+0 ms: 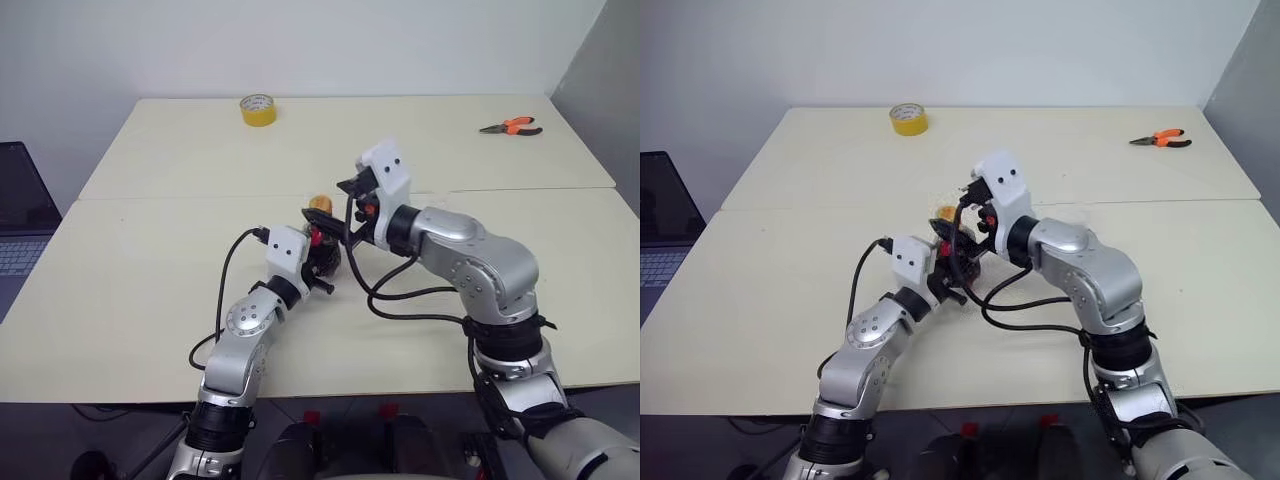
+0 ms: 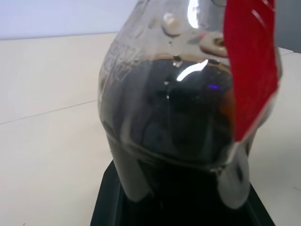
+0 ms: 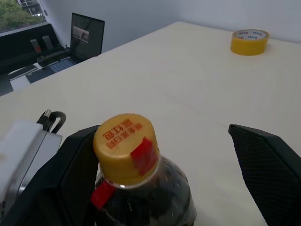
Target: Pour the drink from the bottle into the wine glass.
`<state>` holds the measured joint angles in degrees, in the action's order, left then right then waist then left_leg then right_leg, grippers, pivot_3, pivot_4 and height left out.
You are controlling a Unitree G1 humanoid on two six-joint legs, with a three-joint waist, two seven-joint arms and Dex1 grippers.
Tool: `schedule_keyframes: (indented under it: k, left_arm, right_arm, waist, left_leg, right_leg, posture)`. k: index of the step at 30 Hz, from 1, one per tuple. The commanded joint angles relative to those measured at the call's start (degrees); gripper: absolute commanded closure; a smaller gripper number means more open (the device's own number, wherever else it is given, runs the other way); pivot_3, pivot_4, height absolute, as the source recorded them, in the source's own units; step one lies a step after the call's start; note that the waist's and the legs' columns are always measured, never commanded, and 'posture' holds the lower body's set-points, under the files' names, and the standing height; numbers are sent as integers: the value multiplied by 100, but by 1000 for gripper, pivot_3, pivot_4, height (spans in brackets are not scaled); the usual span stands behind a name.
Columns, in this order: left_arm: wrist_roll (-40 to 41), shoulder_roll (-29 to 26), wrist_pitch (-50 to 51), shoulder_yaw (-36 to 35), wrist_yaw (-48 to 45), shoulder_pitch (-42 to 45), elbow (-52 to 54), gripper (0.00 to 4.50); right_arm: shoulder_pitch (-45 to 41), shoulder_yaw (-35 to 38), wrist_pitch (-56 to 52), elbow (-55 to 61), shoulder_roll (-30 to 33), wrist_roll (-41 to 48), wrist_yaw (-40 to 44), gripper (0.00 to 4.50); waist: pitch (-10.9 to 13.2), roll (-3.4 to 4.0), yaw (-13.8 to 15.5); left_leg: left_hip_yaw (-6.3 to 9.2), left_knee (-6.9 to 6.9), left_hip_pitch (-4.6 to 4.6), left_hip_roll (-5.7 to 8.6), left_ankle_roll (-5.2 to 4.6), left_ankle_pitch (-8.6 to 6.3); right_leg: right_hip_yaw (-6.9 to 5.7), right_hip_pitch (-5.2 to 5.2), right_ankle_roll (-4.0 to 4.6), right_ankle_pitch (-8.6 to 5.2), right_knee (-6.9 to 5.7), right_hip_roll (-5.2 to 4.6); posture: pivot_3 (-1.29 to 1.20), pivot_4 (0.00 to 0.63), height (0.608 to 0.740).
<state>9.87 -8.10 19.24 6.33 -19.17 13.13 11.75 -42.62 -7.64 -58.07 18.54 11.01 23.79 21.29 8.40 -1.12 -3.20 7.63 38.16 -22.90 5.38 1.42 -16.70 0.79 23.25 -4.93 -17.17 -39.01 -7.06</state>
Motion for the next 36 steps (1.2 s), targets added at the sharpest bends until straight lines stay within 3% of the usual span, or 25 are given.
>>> schedule_keyframes:
  k: [1, 10, 19, 36]
  left_arm:
    - [15, -5, -286, -142, 38, 57, 228, 3696]
    - [14, -3, -316, -137, 13, 108, 158, 3709]
    - [-4, -15, -345, -154, 3, 97, 142, 3729]
    - [-2, 3, -328, -155, 29, 95, 142, 3729]
  right_arm:
    - [134, 478, -24, 212, 244, 29, -69, 0]
    - [251, 554, -28, 344, 413, 355, -17, 0]
    - [420, 500, 353, 993, 893, 1165, 1175, 0]
    - [-196, 106, 453, 210, -29, 616, 205, 0]
  waist:
    - [0, 0, 1]
    - [0, 0, 3]
    - [0, -1, 27]
    - [0, 0, 17]
  left_leg:
    - [0, 0, 0, 0, 0, 0]
    - [-1, 0, 0, 0, 0, 0]
    - [-4, -1, -1, -1, 0, 0]
    - [-1, 1, 0, 0, 0, 0]
  right_leg:
    - [-1, -1, 0, 0, 0, 0]
    - [0, 0, 0, 0, 0, 0]
    - [1, -1, 0, 0, 2, 0]
    - [0, -2, 0, 0, 1, -1]
  posture:
    - [0, 150, 740]
    - [0, 150, 740]
    - [0, 150, 740]
    - [0, 150, 740]
